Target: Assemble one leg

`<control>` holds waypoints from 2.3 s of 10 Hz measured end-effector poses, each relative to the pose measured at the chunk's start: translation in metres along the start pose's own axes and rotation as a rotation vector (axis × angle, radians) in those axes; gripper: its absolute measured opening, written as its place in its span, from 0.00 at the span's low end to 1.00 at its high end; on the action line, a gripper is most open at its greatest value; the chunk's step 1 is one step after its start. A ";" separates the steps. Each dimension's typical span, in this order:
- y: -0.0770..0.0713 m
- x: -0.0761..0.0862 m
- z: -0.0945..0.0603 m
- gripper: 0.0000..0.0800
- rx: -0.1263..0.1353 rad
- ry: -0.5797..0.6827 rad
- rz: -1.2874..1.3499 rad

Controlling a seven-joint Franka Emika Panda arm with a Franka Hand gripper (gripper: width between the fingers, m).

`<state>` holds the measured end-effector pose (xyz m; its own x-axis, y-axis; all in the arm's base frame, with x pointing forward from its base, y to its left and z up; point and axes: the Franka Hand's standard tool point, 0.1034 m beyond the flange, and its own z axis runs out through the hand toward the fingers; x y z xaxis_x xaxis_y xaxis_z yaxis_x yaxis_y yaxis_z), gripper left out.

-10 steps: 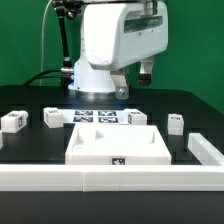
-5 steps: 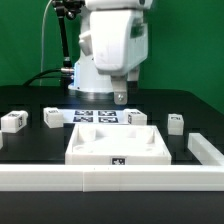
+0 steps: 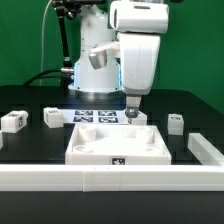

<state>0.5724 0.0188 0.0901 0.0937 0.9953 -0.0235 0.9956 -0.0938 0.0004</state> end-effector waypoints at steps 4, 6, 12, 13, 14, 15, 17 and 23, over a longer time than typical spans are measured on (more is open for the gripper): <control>-0.019 -0.001 0.007 0.81 -0.007 0.005 -0.015; -0.055 -0.005 0.021 0.81 -0.004 0.010 -0.017; -0.112 -0.004 0.054 0.81 0.042 0.017 0.000; -0.119 -0.004 0.058 0.81 0.053 0.016 0.010; -0.127 -0.004 0.063 0.81 0.059 0.018 0.011; -0.133 -0.005 0.069 0.81 0.067 0.020 0.011; -0.132 -0.007 0.081 0.81 0.079 0.023 0.020; -0.130 -0.007 0.084 0.33 0.079 0.025 0.022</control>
Offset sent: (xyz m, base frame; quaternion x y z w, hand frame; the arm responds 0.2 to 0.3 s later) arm -0.0526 0.0072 -0.0080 -0.0134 0.0255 -0.0467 0.9985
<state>0.4420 0.0224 0.0063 0.1168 0.9932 0.0002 0.9901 -0.1164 -0.0782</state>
